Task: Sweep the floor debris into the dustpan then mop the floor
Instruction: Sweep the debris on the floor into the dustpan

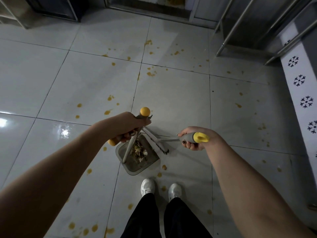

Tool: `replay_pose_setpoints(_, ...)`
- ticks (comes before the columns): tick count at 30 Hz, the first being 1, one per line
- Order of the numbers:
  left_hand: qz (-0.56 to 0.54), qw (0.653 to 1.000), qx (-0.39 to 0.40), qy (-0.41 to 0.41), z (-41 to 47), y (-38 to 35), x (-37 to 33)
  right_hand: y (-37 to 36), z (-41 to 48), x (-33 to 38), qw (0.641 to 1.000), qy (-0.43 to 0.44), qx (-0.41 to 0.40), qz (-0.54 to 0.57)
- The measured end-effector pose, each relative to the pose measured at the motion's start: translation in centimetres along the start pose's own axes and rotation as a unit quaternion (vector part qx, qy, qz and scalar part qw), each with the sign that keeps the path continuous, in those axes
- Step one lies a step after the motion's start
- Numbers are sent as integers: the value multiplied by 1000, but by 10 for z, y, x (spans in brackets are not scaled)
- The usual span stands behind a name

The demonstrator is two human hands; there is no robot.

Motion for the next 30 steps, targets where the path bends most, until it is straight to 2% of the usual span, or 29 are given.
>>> replay_pose_setpoints(5,-15,1000,4,7,-12,12,18,0,-5,10,1000,19,-8,10)
replay_pose_setpoints(13,-110,993,-17,38,-38,12,45,-2,-11,28,999,52,-14,-3)
replay_pose_setpoints(21,-172,982,-32,68,-66,-10,47,15,-19,68,992,78,-11,-96)
replay_pose_setpoints(30,-249,952,-129,121,-82,-46,33,51,7,103,980,85,3,-178)
Point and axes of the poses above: each hand's wrist, its own z-axis towards the middle knuckle, its own y-axis out of the back of the hand, x = y × z, the point moved 9 cm from there along z, towards the middle knuckle, and after that the axes turned 3 degrees about z, right-handed, at the moved point
